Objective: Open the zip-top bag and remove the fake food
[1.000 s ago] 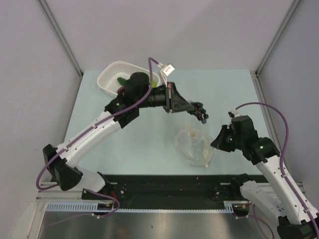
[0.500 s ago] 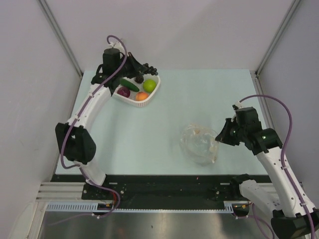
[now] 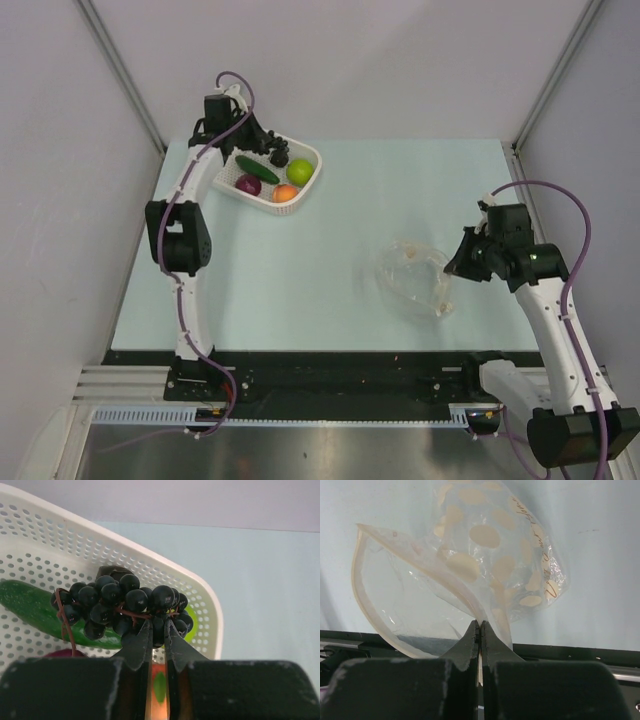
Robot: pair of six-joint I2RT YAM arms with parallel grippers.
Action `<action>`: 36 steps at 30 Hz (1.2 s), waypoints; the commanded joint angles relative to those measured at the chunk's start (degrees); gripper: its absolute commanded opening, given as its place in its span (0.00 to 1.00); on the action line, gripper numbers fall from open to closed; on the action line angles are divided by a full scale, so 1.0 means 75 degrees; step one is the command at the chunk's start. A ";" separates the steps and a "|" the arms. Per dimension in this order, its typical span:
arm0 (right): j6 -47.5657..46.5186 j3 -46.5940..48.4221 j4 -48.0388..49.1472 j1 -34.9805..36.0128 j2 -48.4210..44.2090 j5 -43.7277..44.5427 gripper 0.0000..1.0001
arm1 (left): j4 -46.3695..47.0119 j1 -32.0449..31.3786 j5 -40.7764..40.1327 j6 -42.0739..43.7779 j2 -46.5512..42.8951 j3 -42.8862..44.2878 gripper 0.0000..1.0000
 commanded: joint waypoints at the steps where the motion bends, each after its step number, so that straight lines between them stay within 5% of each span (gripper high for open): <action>1: -0.0037 0.0255 0.0001 -0.0137 0.0014 -0.0117 0.00 | 0.0328 0.0174 0.0510 0.0544 0.0555 0.0859 0.00; 15: 0.1183 -0.0508 0.0365 -0.0137 -0.0584 -0.0094 0.00 | 0.0865 0.0584 0.0136 0.0369 0.1821 0.1610 0.08; 17: 0.1148 -0.0425 0.0329 -0.0137 -0.0549 -0.0047 0.00 | 0.0867 0.0584 -0.0262 0.0369 0.1927 0.1809 0.22; 19: 0.1054 -0.0332 0.0329 -0.0137 -0.0467 -0.0117 0.00 | 0.0843 0.0584 -0.0543 0.0194 0.2033 0.1938 0.52; 22: 0.0925 -0.0203 0.0271 -0.0149 -0.0303 -0.0222 0.00 | 0.0879 0.0584 -0.0813 0.0041 0.1858 0.1857 0.64; 29: 0.0796 -0.0108 0.0188 -0.0149 -0.0361 -0.0363 0.00 | 0.0692 0.0584 -0.0557 -0.0240 0.0839 0.1120 0.67; 36: 0.0292 0.0160 0.0060 -0.0161 -0.0257 -0.0714 0.00 | 0.0856 0.0152 -0.0053 -0.0568 -0.1750 -0.2180 0.63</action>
